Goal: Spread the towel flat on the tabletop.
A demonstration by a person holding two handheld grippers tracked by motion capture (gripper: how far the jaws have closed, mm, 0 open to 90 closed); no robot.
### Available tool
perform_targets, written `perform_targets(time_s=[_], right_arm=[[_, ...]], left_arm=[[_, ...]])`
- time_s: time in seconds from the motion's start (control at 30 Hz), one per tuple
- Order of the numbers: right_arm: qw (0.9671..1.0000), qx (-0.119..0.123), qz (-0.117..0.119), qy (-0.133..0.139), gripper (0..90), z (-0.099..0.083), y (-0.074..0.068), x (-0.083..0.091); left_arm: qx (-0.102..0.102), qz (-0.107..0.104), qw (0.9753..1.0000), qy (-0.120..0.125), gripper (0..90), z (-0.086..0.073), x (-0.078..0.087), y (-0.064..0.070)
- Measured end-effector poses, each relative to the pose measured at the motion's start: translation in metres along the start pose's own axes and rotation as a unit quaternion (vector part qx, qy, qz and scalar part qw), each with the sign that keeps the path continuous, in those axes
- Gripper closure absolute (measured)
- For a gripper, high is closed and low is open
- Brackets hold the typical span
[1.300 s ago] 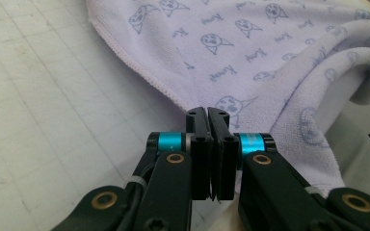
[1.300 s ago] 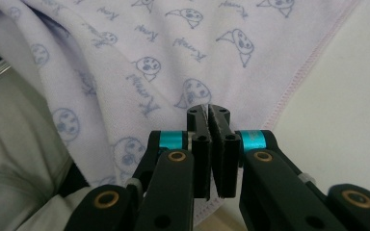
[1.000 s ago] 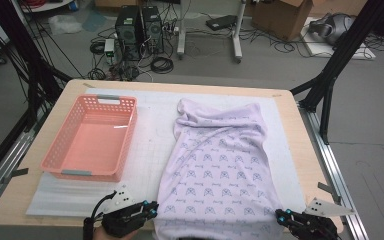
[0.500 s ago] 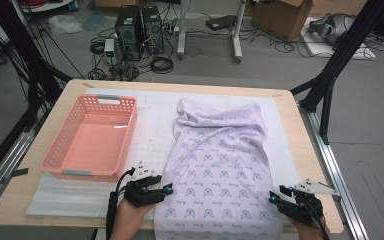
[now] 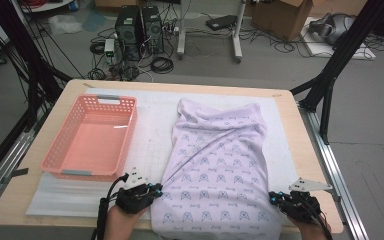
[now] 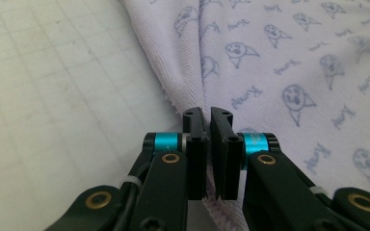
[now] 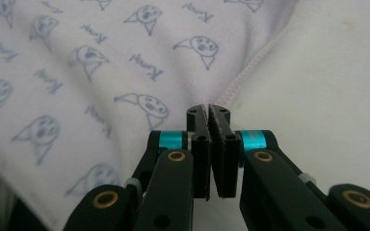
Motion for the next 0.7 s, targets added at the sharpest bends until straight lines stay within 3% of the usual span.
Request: perform_targets(time_s=[0.2,0.33,0.4,0.53,0.57,0.63,0.7], right_arm=[[0.9993,0.018,0.034,-0.004,87.5,-0.007,-0.017,0.004],[0.9993,0.021,0.029,-0.006,87.9,-0.017,-0.017,0.01],[0.9996,0.017,0.022,-0.008,88.1,-0.023,-0.015,0.017],[0.9999,0.001,0.014,-0.005,87.9,-0.041,-0.007,0.032],[0.9999,-0.001,0.014,-0.002,86.4,-0.043,-0.005,0.034],[0.9998,-0.013,0.011,0.012,72.2,-0.041,-0.004,0.036],[0.9994,-0.018,0.005,0.031,64.6,-0.034,-0.002,0.035]], left_arm=[[0.003,-0.004,1.0,-0.003,84.9,-0.017,0.022,0.004],[0.005,-0.023,0.9997,-0.002,83.5,-0.021,0.022,0.009],[0.007,-0.033,0.9994,0.0,78.3,-0.019,0.017,0.012],[0.016,-0.021,0.9994,0.023,58.1,-0.01,0.01,0.011],[0.015,-0.016,0.9993,0.03,55.9,-0.006,0.008,0.009],[0.015,-0.007,0.9992,0.038,53.3,0.001,0.005,0.004],[0.023,0.001,0.9988,0.043,52.8,0.009,-0.001,-0.004]])
Point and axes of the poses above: each handheld gripper's, and its own axes: x roughly backward along the jaws, z roughly out of its top, y roughly to its right, the point moved 4 cm from there along -x, roughly forward along the jaws, and after that the axes turned 1 degree about -y, right-handed, at the moved point
